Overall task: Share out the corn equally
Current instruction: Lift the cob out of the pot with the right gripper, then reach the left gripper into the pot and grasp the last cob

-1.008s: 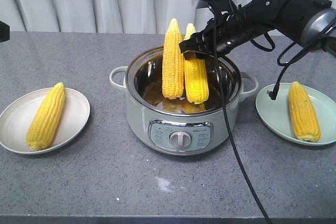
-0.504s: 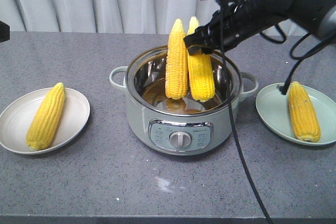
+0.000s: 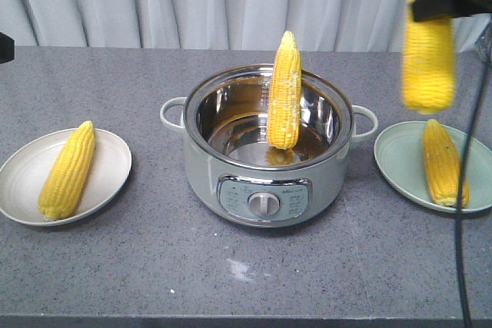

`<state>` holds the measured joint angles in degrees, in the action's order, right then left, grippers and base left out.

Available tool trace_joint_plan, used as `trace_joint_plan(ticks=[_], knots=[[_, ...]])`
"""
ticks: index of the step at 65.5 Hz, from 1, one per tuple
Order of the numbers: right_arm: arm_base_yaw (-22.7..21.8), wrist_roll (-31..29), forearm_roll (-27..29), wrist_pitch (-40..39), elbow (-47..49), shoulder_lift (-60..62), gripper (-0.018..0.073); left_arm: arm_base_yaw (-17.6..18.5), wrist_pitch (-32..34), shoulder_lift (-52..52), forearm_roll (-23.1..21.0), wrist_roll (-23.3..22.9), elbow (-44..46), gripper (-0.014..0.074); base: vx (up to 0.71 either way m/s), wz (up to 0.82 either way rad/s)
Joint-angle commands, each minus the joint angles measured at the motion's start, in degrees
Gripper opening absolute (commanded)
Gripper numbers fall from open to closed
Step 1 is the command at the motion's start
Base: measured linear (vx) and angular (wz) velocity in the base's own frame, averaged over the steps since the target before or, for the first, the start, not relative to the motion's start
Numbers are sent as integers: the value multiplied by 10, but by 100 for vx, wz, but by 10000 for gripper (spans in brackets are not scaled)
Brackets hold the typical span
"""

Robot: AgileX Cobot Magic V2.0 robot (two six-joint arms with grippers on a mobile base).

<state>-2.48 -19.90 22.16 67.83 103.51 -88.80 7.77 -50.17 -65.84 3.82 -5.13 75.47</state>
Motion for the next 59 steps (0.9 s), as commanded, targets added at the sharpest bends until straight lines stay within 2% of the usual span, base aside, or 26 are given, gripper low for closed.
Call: trace_joint_plan(ticks=[1, 7, 14, 28, 32, 40, 45, 59], knots=[[-47, -12, 11, -15, -10, 54, 166, 0, 29, 12, -4, -5, 12, 593, 0, 0], [-87, -24, 11, -15, -42, 88, 169, 0, 29, 12, -18, -2, 12, 593, 0, 0], [-120, -27, 11, -23, -68, 124, 171, 1, 35, 12, -48, 25, 12, 593, 0, 0], [-133, -27, 14, -36, -77, 149, 172, 14, 55, -15, -160, 112, 14, 593, 0, 0], [-133, -27, 17, -36, -77, 149, 172, 32, 69, -29, -190, 136, 14, 593, 0, 0], [-133, -27, 17, -37, -77, 149, 172, 74, 103, -60, -216, 166, 15, 593, 0, 0], [-133, -27, 23, -40, -77, 149, 172, 110, 125, -92, -216, 166, 25, 593, 0, 0], [-133, -27, 26, -41, -77, 149, 172, 179, 89, -188, -215, 155, 136, 593, 0, 0]])
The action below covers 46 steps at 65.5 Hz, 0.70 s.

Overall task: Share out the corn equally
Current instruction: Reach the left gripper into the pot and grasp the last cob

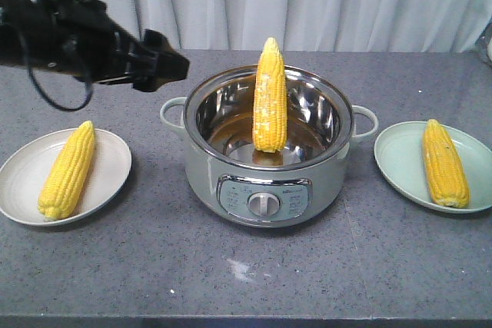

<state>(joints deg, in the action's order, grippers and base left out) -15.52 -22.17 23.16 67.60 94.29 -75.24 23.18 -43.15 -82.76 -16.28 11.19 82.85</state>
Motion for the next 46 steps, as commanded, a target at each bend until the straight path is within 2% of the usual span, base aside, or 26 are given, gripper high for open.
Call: trace_joint_plan(ticks=[1, 8, 22, 33, 41, 46], knots=[[-3, -4, 16, -38, 15, 14, 172, 28, 13, -25, -14, -12, 70, 593, 0, 0], [-3, -4, 16, -38, 15, 14, 172, 52, -26, -90, -14, -41, 137, 593, 0, 0], [-3, -4, 16, -38, 15, 14, 172, 93, -72, -198, -8, -66, 248, 593, 0, 0], [-3, -4, 16, -38, 15, 14, 172, 99, -92, -265, -4, -84, 305, 593, 0, 0], [-3, -4, 16, -38, 15, 14, 172, 99, -92, -294, 23, -112, 325, 593, 0, 0], [-3, -4, 16, -38, 15, 14, 172, 99, -92, -309, 26, -112, 332, 593, 0, 0]])
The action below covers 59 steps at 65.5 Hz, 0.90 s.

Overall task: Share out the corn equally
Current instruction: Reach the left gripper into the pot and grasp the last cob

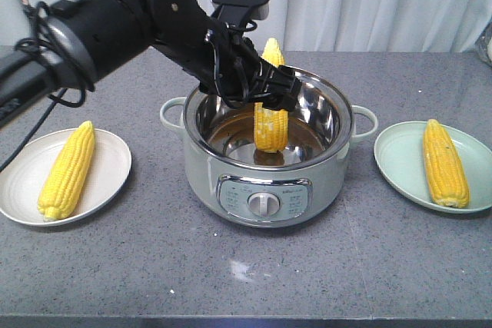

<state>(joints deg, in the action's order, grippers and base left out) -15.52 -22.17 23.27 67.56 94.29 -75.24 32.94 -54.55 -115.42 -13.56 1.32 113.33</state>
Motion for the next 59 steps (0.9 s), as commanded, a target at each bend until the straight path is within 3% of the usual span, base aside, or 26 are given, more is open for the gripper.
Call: trace_joint_plan(ticks=[1, 41, 50, 59], knots=[[-3, -4, 15, -38, 15, 14, 172, 1, 23, 15, -2, -13, 27, 593, 0, 0], [-3, -4, 16, -38, 15, 14, 172, 1, 134, -45, -2, -43, 29, 580, 0, 0], [-3, -4, 16, -38, 15, 14, 172, 1, 145, -47, -2, -45, 29, 505, 0, 0], [-3, -4, 15, -38, 15, 14, 172, 1, 143, -47, -2, -45, 29, 351, 0, 0]])
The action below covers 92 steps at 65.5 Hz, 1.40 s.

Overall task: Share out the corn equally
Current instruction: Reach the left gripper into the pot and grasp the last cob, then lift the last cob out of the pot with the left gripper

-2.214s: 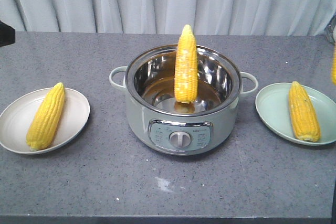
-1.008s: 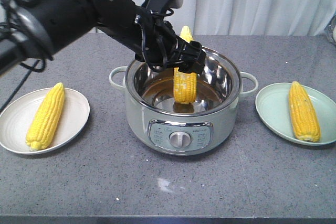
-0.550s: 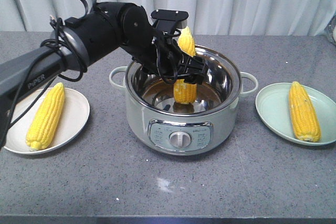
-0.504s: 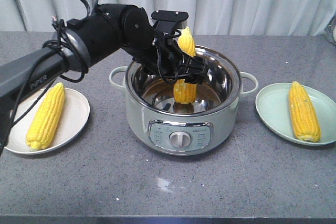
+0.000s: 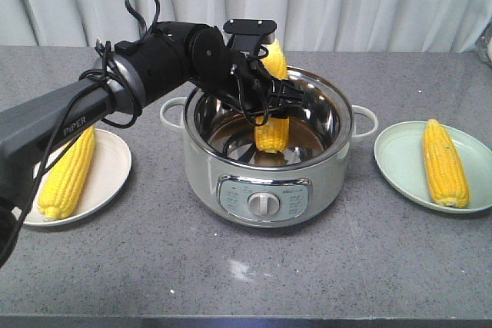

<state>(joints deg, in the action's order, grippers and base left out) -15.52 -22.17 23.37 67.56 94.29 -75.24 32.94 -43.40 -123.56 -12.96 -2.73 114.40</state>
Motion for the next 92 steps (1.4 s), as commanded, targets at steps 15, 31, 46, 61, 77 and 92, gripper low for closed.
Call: trace_joint_plan(ticks=[15, 31, 46, 61, 77, 92], knots=[[-3, -4, 14, -38, 15, 14, 172, 1, 21, 50, -8, -2, 19, 130, 0, 0], [-3, -4, 14, -38, 15, 14, 172, 1, -10, 133, 37, 2, 19, 110, 0, 0], [-3, -4, 14, -38, 15, 14, 172, -14, -74, 241, 159, -65, 19, 111, 0, 0], [-3, -4, 14, -38, 15, 14, 172, -62, -155, 308, 274, -111, 19, 111, 0, 0], [-3, -4, 14, -38, 15, 14, 172, -112, -244, 327, 288, -109, 11, 111, 0, 0], [-3, -4, 14, -34, 15, 14, 172, -134, -274, 327, 293, -109, 8, 111, 0, 0]])
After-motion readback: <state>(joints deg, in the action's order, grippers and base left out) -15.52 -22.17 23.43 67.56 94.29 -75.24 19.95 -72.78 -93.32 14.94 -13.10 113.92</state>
